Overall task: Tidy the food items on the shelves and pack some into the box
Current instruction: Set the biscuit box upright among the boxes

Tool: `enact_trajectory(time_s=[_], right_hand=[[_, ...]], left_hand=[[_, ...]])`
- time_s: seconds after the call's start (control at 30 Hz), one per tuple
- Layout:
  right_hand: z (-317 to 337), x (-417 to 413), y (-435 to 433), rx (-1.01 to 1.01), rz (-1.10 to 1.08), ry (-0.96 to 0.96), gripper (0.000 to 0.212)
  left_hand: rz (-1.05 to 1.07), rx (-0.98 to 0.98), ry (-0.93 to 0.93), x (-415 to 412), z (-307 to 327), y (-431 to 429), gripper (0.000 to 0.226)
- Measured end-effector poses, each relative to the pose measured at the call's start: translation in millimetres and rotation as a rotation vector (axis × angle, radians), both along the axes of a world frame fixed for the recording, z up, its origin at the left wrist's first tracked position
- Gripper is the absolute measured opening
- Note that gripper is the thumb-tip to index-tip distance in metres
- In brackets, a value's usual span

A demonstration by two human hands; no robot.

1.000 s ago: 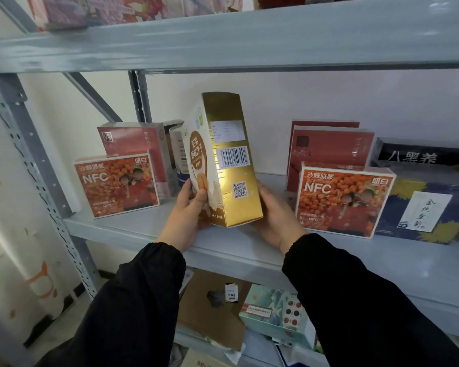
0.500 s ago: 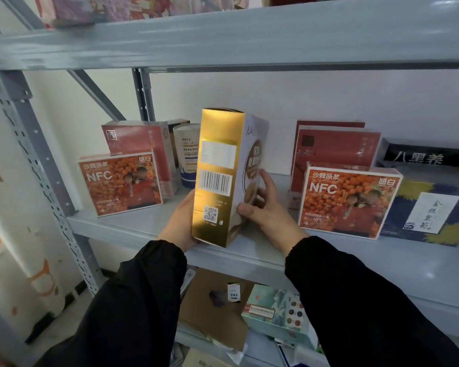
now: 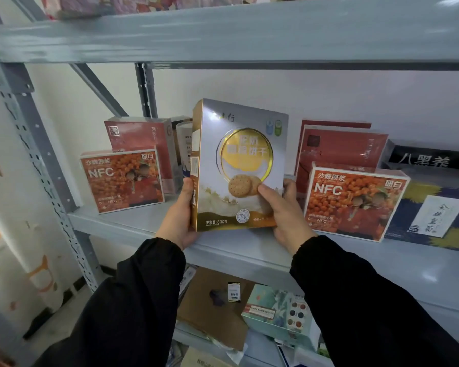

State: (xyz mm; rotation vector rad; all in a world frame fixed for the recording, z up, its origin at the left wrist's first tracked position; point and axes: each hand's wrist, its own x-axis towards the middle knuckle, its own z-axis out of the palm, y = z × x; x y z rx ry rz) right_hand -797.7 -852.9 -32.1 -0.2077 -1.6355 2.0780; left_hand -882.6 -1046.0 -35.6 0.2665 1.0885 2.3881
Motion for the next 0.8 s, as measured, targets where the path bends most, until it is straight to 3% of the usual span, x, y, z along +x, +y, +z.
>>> enact_trajectory(time_s=[0.17, 0.27, 0.37, 0.47, 0.63, 0.73, 0.8], right_hand=[[1, 0, -1, -0.017, -0.002, 0.02, 0.063], [-2, 1, 0, 0.096, -0.085, 0.033, 0.06], [-1, 7, -3, 0.21, -0.115, 0.0, 0.073], [3, 16, -7, 0.317, -0.159, -0.013, 0.072], [2, 15, -10, 0.451, -0.367, -0.009, 0.074], [0, 15, -14, 0.528, -0.455, -0.031, 0.084], [-1, 14, -15, 0.604, -0.499, -0.049, 0.092]], left_hand=[[-0.016, -0.025, 0.065, 1, 3, -1, 0.069], [0.058, -0.089, 0.135, 1, -2, 2, 0.064], [0.116, -0.211, 0.239, -2, -7, 5, 0.042], [0.139, -0.272, 0.285, -5, -9, 7, 0.033], [0.241, -0.75, 0.656, 4, -6, 12, 0.062], [0.263, -1.008, 0.819, 16, 1, 20, 0.054], [0.123, -1.229, 0.937, 21, 5, 25, 0.04]])
